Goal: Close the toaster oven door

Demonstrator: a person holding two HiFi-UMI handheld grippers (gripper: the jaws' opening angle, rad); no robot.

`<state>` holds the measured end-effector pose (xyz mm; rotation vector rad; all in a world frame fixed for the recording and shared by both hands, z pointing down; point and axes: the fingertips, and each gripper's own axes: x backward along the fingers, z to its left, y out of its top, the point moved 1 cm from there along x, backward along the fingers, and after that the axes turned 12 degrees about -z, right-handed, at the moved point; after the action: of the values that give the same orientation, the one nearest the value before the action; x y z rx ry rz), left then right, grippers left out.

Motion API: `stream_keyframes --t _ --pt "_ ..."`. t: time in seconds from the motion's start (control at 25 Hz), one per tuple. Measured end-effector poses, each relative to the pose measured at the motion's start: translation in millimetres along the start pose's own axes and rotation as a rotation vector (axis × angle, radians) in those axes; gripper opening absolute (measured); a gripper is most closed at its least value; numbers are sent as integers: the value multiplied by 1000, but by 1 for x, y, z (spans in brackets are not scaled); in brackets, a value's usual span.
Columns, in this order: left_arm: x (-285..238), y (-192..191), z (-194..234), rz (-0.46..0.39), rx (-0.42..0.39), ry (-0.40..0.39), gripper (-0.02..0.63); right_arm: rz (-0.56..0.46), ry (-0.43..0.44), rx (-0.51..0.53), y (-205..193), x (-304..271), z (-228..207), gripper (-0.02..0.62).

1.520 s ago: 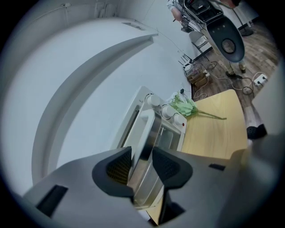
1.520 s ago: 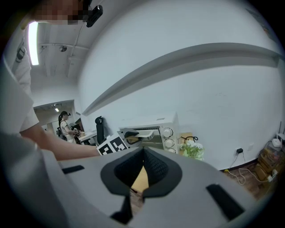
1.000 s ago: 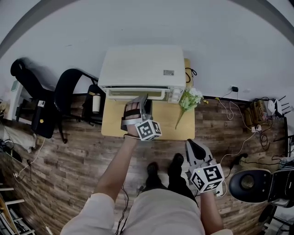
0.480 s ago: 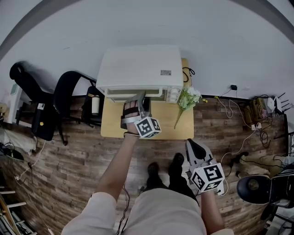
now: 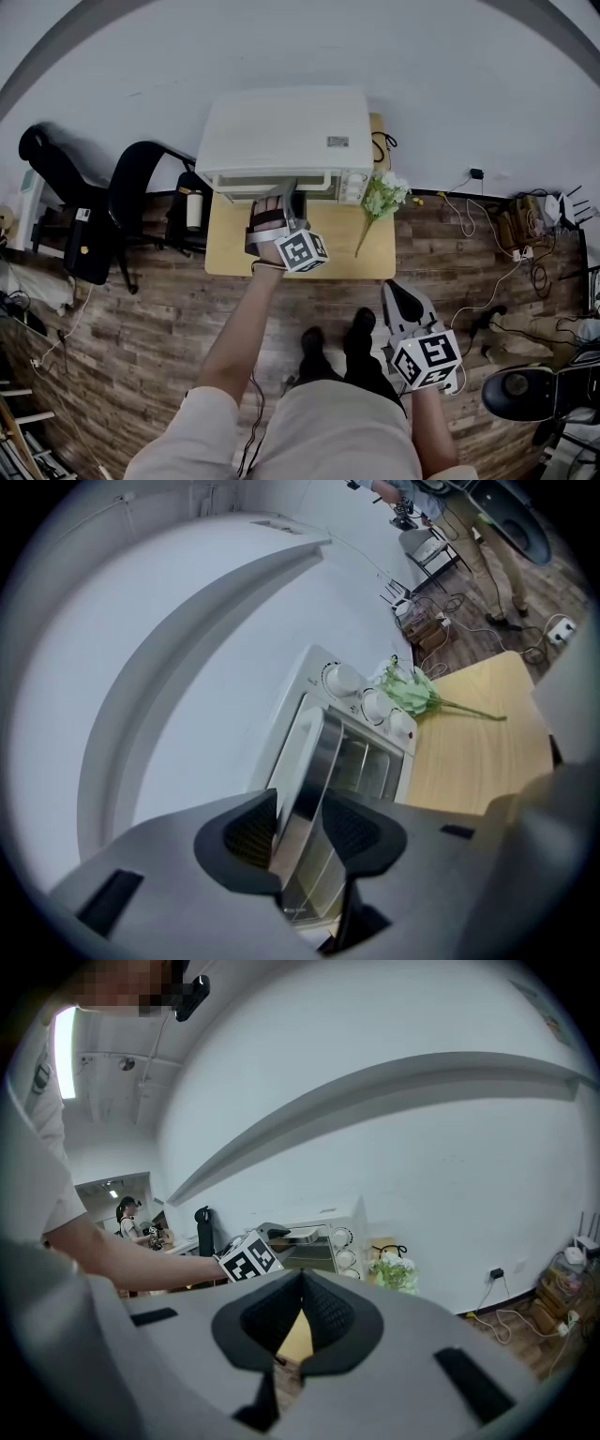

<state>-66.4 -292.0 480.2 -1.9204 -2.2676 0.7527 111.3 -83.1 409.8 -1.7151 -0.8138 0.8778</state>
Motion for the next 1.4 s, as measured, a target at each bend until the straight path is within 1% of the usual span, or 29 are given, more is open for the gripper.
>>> stream_keyframes --t 0.2,0.32,0.52,0.68,0.8,0.92,1.0,1.16,1.4 --pt "-1 0 0 19 -19 -14 149 0 -2 -5 -1 3 4 -2" --pt "-2 0 1 22 -13 -15 149 -4 -1 0 1 4 7 -2" --pt "0 0 -4 7 11 -49 153 -4 -5 10 1 11 9 -2" --pt "2 2 -7 4 11 -75 192 -12 -17 17 5 17 9 -2" --pt "10 9 -6 -14 0 -69 193 -18 -25 22 7 22 10 -2" --pt "19 16 -3 -32 13 -65 193 -23 -27 25 8 25 11 -2" --pt "27 21 -3 -43 36 -78 193 -27 -26 27 9 25 13 -2" --pt "51 28 -2 -62 111 -107 193 -32 -12 31 9 24 20 -2" --pt "92 42 6 -133 250 -135 192 -34 31 43 3 16 34 -2"
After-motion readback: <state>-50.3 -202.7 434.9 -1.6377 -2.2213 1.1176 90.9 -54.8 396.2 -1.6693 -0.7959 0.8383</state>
